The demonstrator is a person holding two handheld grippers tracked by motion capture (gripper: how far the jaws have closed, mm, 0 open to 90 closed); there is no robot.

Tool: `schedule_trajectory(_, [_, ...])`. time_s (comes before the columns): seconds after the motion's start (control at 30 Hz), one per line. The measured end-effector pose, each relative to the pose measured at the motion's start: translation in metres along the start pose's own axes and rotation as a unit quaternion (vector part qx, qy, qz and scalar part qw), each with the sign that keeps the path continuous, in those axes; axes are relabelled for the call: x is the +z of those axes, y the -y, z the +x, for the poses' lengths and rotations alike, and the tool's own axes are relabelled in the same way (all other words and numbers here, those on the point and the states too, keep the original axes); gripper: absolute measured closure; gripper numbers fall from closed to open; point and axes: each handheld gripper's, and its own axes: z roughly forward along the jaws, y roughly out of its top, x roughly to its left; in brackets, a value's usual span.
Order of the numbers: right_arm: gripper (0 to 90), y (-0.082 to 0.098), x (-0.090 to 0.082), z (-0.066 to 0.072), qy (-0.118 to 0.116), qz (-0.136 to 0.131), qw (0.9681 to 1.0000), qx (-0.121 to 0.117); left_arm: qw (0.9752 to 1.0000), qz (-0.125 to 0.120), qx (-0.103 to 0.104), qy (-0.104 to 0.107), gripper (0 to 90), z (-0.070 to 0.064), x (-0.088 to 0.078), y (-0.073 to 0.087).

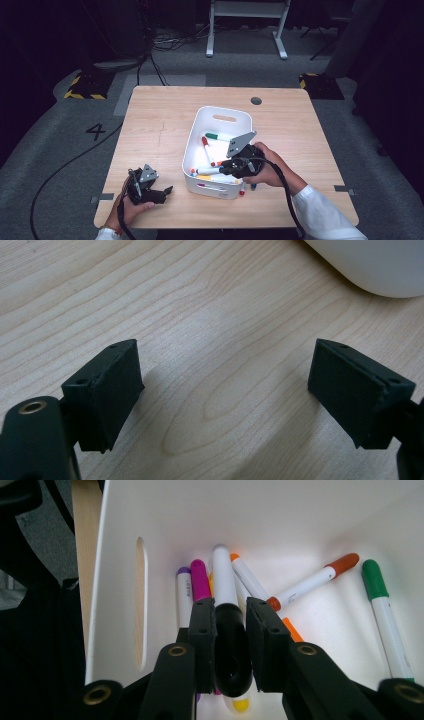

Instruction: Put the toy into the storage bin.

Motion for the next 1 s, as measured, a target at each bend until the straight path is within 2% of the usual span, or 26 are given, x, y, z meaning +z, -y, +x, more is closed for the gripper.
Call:
schedule_trajectory(0.1, [71.8,0.000,0.000,0.000,0.001,0.003,1.0000,-0.004,1.0000,0.000,0.000,0.000,14.2,0.000,0.000,0.000])
schedule_trajectory(0.27, [68.6,0.002,-0.002,-0.001,0.003,0.002,1.0000,0.003,1.0000,0.000,0.001,-0.001,14.2,0.000,0.000,0.000])
schedule_trajectory(0.5, [62.7,0.006,-0.013,-0.005,0.022,-0.025,0.9993,0.017,1.0000,0.000,0.002,-0.001,14.2,0.000,0.000,0.000])
schedule_trajectory(0.6, [58.2,0.010,-0.024,-0.009,0.035,-0.048,0.9980,0.024,1.0000,0.000,0.001,-0.002,14.2,0.000,0.000,0.000])
schedule_trajectory(0.8, [45.9,0.023,-0.049,-0.010,0.079,-0.080,0.9929,0.038,1.0000,0.000,0.002,-0.002,14.2,0.000,0.000,0.000])
schedule_trajectory(0.83, [42.4,0.027,-0.053,-0.009,0.089,-0.087,0.9912,0.047,1.0000,0.000,0.003,-0.002,14.2,0.000,0.000,0.000])
schedule_trajectory(0.9, [39.4,0.036,-0.060,-0.009,0.116,-0.090,0.9880,0.049,1.0000,0.000,0.003,-0.003,14.2,0.000,0.000,0.000])
schedule_trajectory(1.0, [37.4,0.054,-0.068,-0.009,0.133,-0.100,0.9839,0.064,1.0000,0.000,0.001,-0.002,14.2,0.000,0.000,0.000])
